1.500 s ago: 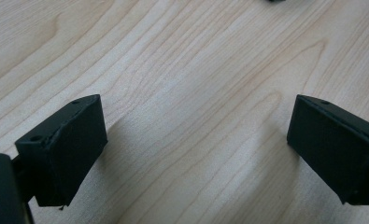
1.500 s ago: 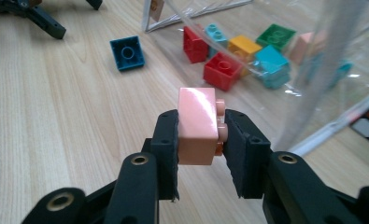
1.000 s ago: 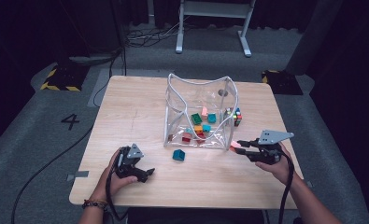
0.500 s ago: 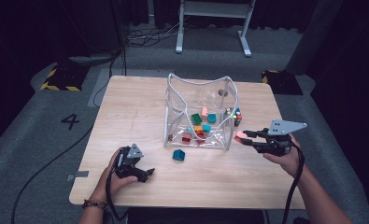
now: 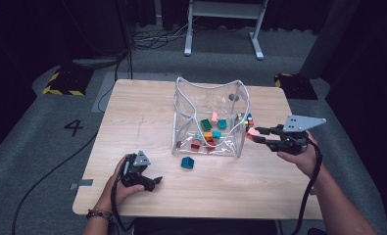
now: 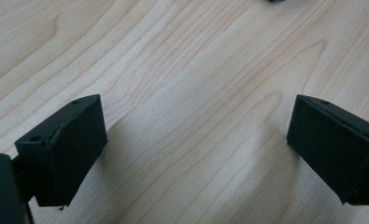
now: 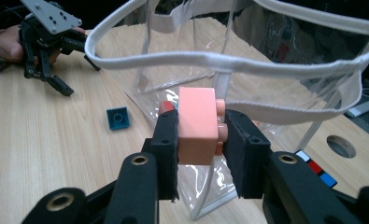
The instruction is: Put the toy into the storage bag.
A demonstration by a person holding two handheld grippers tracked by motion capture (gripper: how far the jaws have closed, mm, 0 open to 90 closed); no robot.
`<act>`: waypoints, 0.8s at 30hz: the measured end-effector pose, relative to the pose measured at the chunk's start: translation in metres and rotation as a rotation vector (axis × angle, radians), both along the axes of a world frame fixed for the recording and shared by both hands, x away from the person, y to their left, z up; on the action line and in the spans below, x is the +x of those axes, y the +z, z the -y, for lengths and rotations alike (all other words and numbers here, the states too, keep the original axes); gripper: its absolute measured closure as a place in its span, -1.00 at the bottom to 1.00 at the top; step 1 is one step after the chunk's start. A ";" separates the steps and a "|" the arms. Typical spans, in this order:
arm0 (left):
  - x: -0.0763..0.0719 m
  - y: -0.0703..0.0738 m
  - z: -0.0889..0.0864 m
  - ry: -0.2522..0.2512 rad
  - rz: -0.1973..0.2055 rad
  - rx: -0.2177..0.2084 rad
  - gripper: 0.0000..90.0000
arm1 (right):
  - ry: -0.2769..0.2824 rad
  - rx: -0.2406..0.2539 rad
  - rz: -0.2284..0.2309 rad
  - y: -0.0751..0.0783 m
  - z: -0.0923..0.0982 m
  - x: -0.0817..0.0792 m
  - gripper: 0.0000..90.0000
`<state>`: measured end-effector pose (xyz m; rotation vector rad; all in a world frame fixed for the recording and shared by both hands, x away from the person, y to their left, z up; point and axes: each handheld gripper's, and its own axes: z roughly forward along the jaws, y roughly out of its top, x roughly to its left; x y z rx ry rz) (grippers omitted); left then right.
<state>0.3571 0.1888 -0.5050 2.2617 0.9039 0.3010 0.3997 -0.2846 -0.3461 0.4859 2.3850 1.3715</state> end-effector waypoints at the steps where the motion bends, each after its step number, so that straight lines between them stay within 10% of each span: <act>1: 0.000 0.000 0.000 0.000 0.001 0.001 -0.89 | -0.001 -0.003 0.006 0.002 0.000 0.001 0.49; 24: 0.000 0.000 0.000 0.000 0.000 0.001 -0.89 | 0.010 0.010 0.062 0.043 -0.010 0.015 0.49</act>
